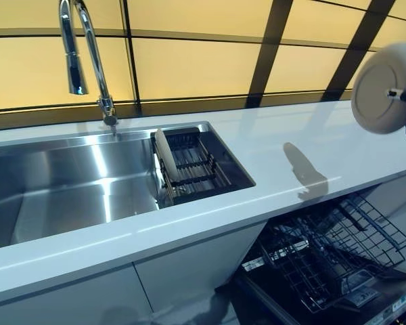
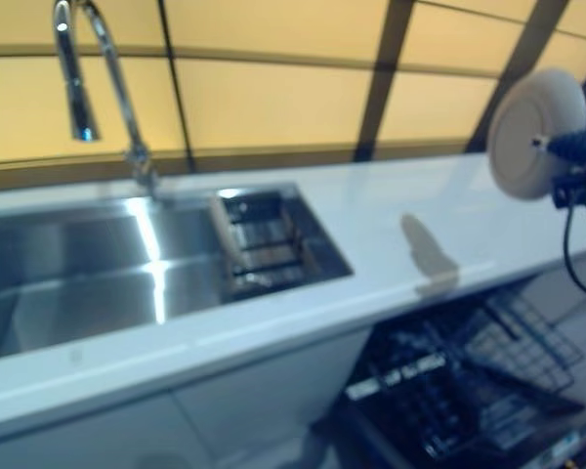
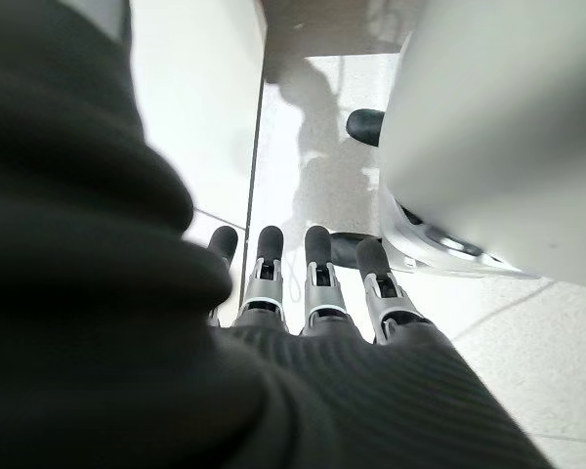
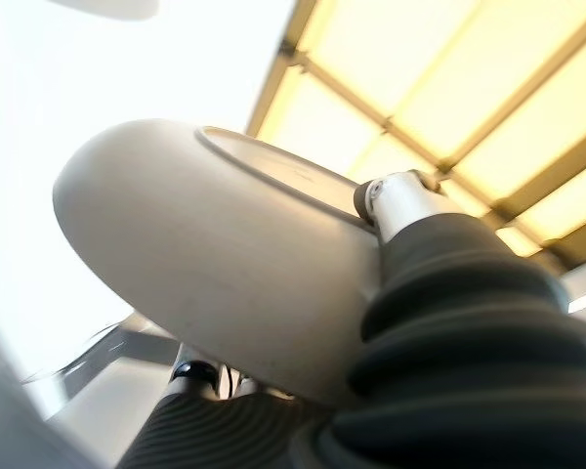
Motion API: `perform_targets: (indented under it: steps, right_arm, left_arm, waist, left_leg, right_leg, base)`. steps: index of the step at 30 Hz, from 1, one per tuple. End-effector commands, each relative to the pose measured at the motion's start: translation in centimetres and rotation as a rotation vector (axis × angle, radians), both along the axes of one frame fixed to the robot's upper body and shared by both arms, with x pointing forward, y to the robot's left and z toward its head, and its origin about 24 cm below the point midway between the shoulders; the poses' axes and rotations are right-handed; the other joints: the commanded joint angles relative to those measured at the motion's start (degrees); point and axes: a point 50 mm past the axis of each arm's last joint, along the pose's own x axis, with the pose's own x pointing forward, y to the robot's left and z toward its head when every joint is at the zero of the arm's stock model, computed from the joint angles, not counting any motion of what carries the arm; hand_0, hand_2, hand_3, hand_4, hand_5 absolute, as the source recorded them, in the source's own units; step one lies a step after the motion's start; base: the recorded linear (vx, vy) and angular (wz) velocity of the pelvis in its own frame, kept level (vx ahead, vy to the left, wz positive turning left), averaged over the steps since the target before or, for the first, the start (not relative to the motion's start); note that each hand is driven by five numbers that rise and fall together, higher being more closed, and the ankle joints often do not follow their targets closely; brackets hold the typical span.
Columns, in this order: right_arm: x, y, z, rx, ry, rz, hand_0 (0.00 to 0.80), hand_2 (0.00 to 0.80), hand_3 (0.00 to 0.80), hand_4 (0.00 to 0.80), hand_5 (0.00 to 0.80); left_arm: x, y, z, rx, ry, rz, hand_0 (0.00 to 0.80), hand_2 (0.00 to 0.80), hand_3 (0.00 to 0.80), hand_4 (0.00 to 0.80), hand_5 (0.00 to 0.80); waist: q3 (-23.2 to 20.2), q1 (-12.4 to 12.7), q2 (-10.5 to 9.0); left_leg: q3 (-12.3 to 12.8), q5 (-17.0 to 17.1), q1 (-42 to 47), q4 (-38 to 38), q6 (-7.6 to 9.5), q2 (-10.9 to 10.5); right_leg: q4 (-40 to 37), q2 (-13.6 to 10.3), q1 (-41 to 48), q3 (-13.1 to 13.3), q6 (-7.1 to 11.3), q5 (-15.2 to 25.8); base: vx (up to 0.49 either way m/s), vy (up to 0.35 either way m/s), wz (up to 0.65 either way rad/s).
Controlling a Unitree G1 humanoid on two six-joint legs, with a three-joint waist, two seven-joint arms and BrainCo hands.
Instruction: Take plates into dishwasher
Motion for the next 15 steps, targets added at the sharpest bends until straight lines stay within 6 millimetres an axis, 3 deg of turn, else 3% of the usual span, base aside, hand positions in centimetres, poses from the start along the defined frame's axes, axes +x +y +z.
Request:
perform_targets:
  steps: [1, 3, 8, 15]
  right_arm:
    - [-2.3, -1.6, 4.3, -0.069, -0.132, -0.001, 0.800, 0.800, 0.800, 0.800, 0.800]
    - [-2.4, -1.8, 3.9, -0.072, -0.113, 0.008, 0.800, 0.800, 0.800, 0.800, 0.800]
    - [-4.3, -4.1, 0.2, -0.078, 0.048, -0.025, 0.800, 0.800, 0.800, 0.800, 0.800]
    - [-6.1, -5.6, -1.7, -0.111, 0.178, -0.018, 0.800, 0.800, 0.800, 0.800, 0.800]
  left_arm:
    - [0.5, 0.8, 0.2, 0.018, -0.001, -0.032, 0.000, 0.000, 0.000, 0.000, 0.000]
    - [0.5, 0.8, 0.2, 0.017, -0.002, -0.032, 0.000, 0.000, 0.000, 0.000, 0.000]
    - [0.7, 1.2, 0.4, 0.032, -0.002, -0.021, 0.000, 0.000, 0.000, 0.000, 0.000]
    - [0.7, 1.4, 0.4, 0.028, -0.009, -0.020, 0.000, 0.000, 0.000, 0.000, 0.000]
  waist:
    - [0.5, 0.0, -0.52]
    - [0.5, -0.2, -0.44]
    - [0.9, -2.0, 0.26]
    - [1.6, -3.5, 0.92]
  left_leg:
    - [-1.3, -6.3, 2.8, 0.2, 1.59, 0.0]
    - [-1.1, -6.4, 2.8, 0.2, 1.62, 0.0]
    - [0.2, -6.6, 2.8, 0.2, 1.71, 0.2]
    - [1.4, -6.8, 2.8, 0.2, 1.76, 0.3]
  right_leg:
    - [0.2, 0.2, 1.7, -0.6, 2.78, -2.7]
    - [0.2, 0.2, 1.6, -0.3, 2.77, -2.7]
    - [0.2, 0.5, 1.1, 0.9, 2.84, -2.5]
    - [0.2, 0.8, 0.4, 2.2, 2.70, -2.2]
  base:
    - [0.017, -0.021, -0.13]
    - [0.014, -0.025, -0.08]
    - [0.009, -0.051, -0.13]
    - [-0.006, -0.060, -0.07]
